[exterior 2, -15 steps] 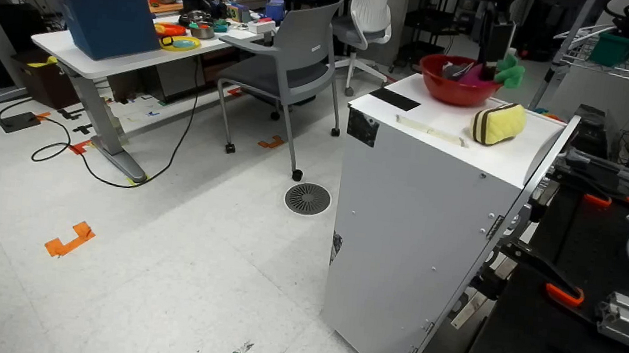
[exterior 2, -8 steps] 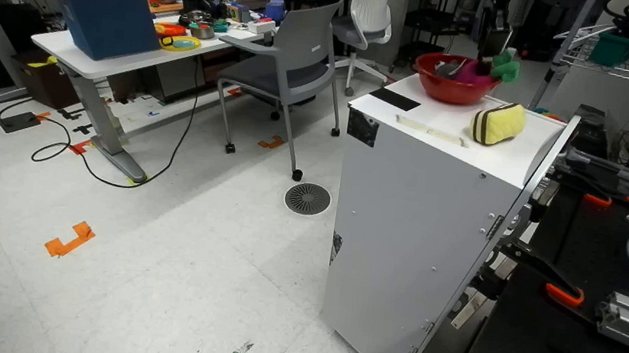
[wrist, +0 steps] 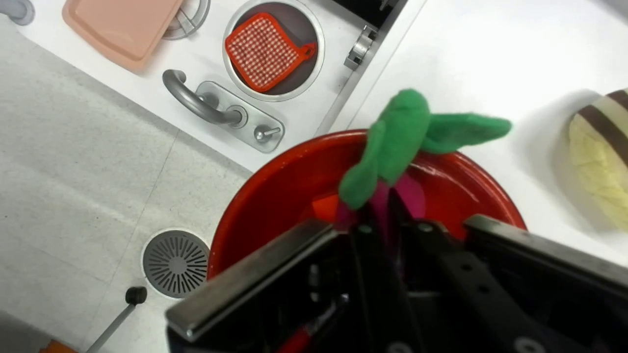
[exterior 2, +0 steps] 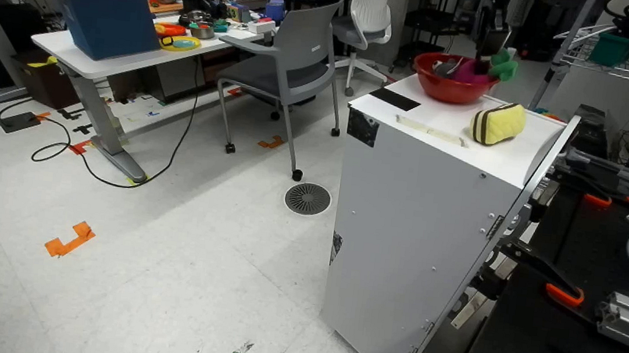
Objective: Pick up the purple toy and put it on top of the cupboard
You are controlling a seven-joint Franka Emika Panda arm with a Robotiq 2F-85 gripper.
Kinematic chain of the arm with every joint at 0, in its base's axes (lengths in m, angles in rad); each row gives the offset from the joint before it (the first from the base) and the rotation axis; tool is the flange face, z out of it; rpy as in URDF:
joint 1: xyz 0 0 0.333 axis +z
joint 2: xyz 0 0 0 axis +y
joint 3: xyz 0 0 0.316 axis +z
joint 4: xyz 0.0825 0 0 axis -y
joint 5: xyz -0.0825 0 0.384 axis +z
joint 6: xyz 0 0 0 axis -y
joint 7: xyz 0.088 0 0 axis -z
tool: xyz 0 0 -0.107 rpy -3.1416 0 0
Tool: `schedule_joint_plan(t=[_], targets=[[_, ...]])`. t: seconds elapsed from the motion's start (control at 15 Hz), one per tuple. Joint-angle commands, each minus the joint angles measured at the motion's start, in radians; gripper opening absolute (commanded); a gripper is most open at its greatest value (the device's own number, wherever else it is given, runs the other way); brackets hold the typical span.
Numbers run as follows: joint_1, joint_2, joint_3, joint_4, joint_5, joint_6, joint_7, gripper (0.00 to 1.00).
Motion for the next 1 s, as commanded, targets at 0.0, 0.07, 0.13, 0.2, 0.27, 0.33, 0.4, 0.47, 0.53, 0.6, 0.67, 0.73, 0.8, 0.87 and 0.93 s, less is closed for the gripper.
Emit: schedule_joint_plan(t=[0.0, 0.07, 0.13, 0.2, 0.27, 0.33, 0.4, 0.47, 0.53, 0.6, 0.67, 0.73, 0.8, 0.87, 0.93], targets=[[-0.013, -0.005, 0.011, 0.0, -0.007, 0.02, -0.027, 0.02], [-0.01, -0.012, 0.011, -0.003, -0.01, 0.015, -0.025, 0.02], [-0.008, -0.015, 0.012, -0.004, -0.013, 0.009, -0.023, 0.02], [-0.006, -0.019, 0.012, -0.004, -0.016, 0.003, -0.02, 0.02], [-0.004, -0.023, 0.013, -0.005, -0.019, 0.001, -0.018, 0.02], [0.0, -0.028, 0.015, -0.007, -0.024, 0.001, -0.015, 0.02], [0.002, -0.032, 0.016, -0.008, -0.028, 0.0, -0.014, 0.02], [0.004, -0.035, 0.018, -0.009, -0.03, -0.002, -0.014, 0.02], [0.006, -0.039, 0.021, -0.011, -0.031, -0.001, -0.013, 0.02], [0.009, -0.044, 0.023, -0.013, -0.034, 0.0, -0.011, 0.02], [0.011, -0.048, 0.024, -0.015, -0.04, 0.001, -0.008, 0.02], [0.014, -0.055, 0.026, -0.019, -0.047, 0.002, -0.004, 0.02], [0.018, -0.064, 0.026, -0.025, -0.056, 0.005, 0.004, 0.02], [0.023, -0.074, 0.027, -0.031, -0.065, 0.006, 0.012, 0.02], [0.028, -0.083, 0.028, -0.034, -0.076, 0.006, 0.019, 0.02]])
